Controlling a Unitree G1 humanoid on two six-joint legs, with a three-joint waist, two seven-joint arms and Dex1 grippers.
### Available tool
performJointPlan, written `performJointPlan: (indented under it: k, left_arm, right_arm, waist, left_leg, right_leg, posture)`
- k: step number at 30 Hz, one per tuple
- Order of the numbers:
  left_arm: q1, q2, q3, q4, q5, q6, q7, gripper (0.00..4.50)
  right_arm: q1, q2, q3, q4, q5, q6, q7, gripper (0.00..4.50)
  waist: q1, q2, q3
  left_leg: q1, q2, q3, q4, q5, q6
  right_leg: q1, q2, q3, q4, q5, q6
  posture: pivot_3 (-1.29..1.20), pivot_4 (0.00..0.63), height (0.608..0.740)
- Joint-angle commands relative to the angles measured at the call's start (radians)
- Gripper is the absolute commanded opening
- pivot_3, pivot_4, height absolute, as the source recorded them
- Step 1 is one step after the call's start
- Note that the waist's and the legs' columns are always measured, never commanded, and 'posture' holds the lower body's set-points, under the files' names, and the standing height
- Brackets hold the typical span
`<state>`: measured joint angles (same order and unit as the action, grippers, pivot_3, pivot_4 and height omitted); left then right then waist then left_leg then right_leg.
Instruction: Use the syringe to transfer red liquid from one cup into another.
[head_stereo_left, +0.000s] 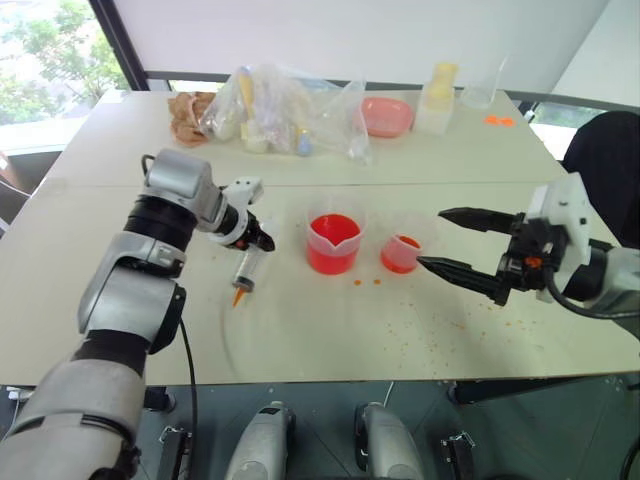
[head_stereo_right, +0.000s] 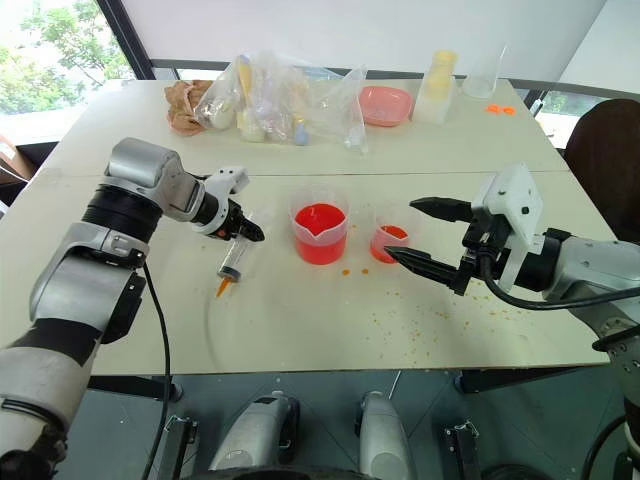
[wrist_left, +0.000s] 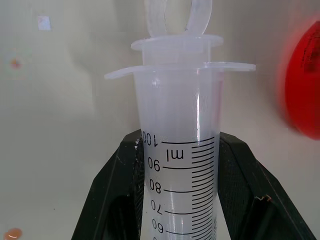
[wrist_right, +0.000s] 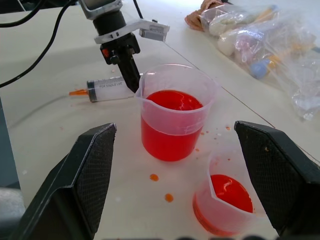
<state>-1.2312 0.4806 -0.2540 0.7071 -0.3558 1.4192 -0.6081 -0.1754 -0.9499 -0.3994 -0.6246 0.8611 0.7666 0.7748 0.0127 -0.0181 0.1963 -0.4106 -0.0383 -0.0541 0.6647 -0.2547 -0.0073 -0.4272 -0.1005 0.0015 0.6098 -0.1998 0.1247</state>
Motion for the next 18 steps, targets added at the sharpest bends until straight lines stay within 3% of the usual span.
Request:
performJointPlan:
  k: [1, 5, 8, 12, 18]
  left_arm:
    - [-0.183, 0.098, 0.171, -0.033, 0.025, -0.295, 0.001, 1.44]
    - [-0.180, 0.086, 0.343, -0.174, -0.037, -0.604, -0.020, 1.44]
    - [-0.137, 0.020, 0.460, -0.266, -0.159, -0.624, -0.079, 1.44]
    - [-0.013, -0.071, 0.464, -0.441, -0.266, -0.628, -0.180, 1.44]
    - [0.146, -0.158, 0.412, -0.533, -0.283, -0.717, -0.263, 1.44]
  right_arm:
    - [-0.011, 0.004, -0.115, 0.025, 0.047, -0.010, -0.019, 3.99]
    - [-0.070, 0.019, -0.157, 0.090, 0.029, -0.051, -0.072, 3.99]
    - [-0.146, 0.007, -0.106, 0.167, -0.086, -0.129, -0.100, 3.99]
    - [-0.300, 0.011, 0.020, 0.300, -0.252, -0.262, -0.118, 3.99]
    - [-0.464, 0.058, 0.124, 0.439, -0.380, -0.390, -0.123, 3.99]
  waist:
    - [-0.001, -0.005, 0.004]
    - [0.000, -0.003, 0.003]
    - [0.003, 0.000, 0.001]
    - [-0.003, -0.001, 0.001]
    - [-0.014, -0.001, 0.001]
  left_leg:
    - [-0.002, 0.000, 0.000, 0.000, 0.000, -0.001]
    - [-0.008, 0.000, 0.000, 0.000, 0.002, -0.004]
    - [-0.007, -0.002, 0.001, 0.000, 0.002, -0.004]
    - [-0.001, -0.002, 0.004, 0.000, 0.002, -0.004]
    - [0.000, -0.003, 0.008, 0.000, 0.002, -0.003]
  right_leg:
    - [-0.002, 0.000, 0.000, 0.001, 0.000, 0.000]
    - [-0.008, -0.002, -0.001, 0.001, 0.001, -0.001]
    - [-0.007, -0.004, -0.001, 0.000, 0.001, -0.001]
    - [-0.001, -0.004, 0.000, 0.000, 0.001, 0.000]
    - [-0.002, -0.001, 0.000, 0.002, 0.001, 0.000]
  posture:
    - [0.00, 0.150, 0.740]
    - [0.00, 0.150, 0.740]
    - [0.00, 0.150, 0.740]
    - [0.00, 0.150, 0.740]
    - [0.00, 0.150, 0.740]
